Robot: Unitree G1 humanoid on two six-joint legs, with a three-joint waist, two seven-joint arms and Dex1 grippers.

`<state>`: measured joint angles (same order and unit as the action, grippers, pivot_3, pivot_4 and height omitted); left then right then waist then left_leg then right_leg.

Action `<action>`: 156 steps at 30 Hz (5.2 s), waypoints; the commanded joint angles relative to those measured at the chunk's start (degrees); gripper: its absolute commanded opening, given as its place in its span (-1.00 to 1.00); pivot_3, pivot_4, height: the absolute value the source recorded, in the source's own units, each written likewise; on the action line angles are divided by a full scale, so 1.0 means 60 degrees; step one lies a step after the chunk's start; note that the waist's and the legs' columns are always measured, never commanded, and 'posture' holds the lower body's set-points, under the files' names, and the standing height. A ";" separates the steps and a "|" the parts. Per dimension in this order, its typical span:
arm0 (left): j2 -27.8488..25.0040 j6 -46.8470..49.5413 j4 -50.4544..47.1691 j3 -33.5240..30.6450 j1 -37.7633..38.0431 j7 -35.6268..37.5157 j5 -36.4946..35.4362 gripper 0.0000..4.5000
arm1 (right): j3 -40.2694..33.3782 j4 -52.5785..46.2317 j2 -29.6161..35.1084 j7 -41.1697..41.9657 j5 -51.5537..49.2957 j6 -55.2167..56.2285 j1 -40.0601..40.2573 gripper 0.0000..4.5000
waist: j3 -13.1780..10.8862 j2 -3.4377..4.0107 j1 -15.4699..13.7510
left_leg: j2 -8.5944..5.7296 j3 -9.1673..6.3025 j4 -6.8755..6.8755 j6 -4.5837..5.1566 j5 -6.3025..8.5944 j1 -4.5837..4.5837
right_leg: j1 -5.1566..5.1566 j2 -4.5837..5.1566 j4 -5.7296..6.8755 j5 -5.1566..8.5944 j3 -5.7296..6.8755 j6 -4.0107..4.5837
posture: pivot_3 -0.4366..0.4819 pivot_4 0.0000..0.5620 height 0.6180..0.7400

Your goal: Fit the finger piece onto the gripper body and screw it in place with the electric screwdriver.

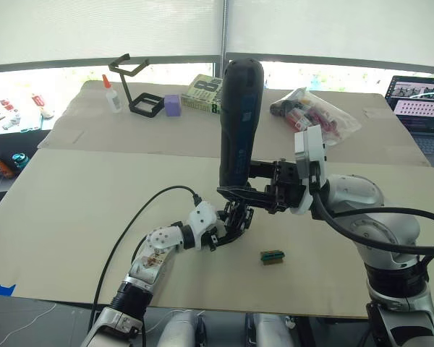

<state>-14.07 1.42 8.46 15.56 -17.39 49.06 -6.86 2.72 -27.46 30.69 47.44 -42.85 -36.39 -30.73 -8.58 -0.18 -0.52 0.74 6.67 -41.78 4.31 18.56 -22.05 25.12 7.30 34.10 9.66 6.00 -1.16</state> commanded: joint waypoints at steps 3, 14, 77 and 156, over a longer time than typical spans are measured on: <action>-0.0046 0.0106 -0.0027 0.0174 0.0158 0.0100 0.0014 0.02 | -0.0169 -0.0375 -0.0051 0.0025 -0.0024 0.0321 0.0020 -0.14 | 0.0000 0.0000 0.0000 | 0.0000 0.0000 0.0000 0.0000 0.0000 0.0000 | 0.0000 0.0000 0.0000 0.0000 0.0000 0.0000 | -0.05 -0.47 1.00; -0.0054 0.0107 -0.0031 0.0196 0.0192 0.0124 0.0007 0.02 | -0.0404 -0.0463 0.0032 0.0072 -0.0149 0.0332 -0.0227 -0.14 | 0.0000 0.0000 0.0000 | 0.0000 0.0000 0.0000 -0.0001 -0.0001 0.0001 | 0.0000 -0.0001 0.0000 0.0000 0.0000 0.0000 | -0.05 -0.47 1.00; -0.0017 0.0125 0.0012 0.0251 0.0216 0.0167 -0.0015 0.02 | 0.0414 0.0033 -0.0239 0.0082 0.1247 0.0986 0.0623 -0.14 | 0.0001 0.0002 0.0001 | 0.0001 0.0002 0.0000 -0.0007 -0.0004 0.0017 | -0.0011 -0.0007 0.0003 0.0001 -0.0003 -0.0001 | -0.05 -0.47 1.00; -0.0047 0.0338 -0.0045 0.0184 0.0196 0.0164 -0.0071 0.02 | 0.0449 0.0670 -0.0626 -0.0840 0.1010 0.0556 0.1675 -0.14 | 0.0044 0.0000 0.0003 | 0.0014 -0.0005 0.0010 0.0006 0.0008 0.0097 | -0.0068 0.0005 0.0000 0.0004 -0.0012 0.0005 | -0.05 -0.47 1.00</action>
<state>-14.26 2.80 8.49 15.42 -17.17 48.85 -6.93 3.70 -26.34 25.33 42.61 -38.36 -29.29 -22.09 -8.31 -0.18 -0.51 0.82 6.64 -41.72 4.35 18.61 -21.47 24.71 7.33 34.10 9.68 5.93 -1.13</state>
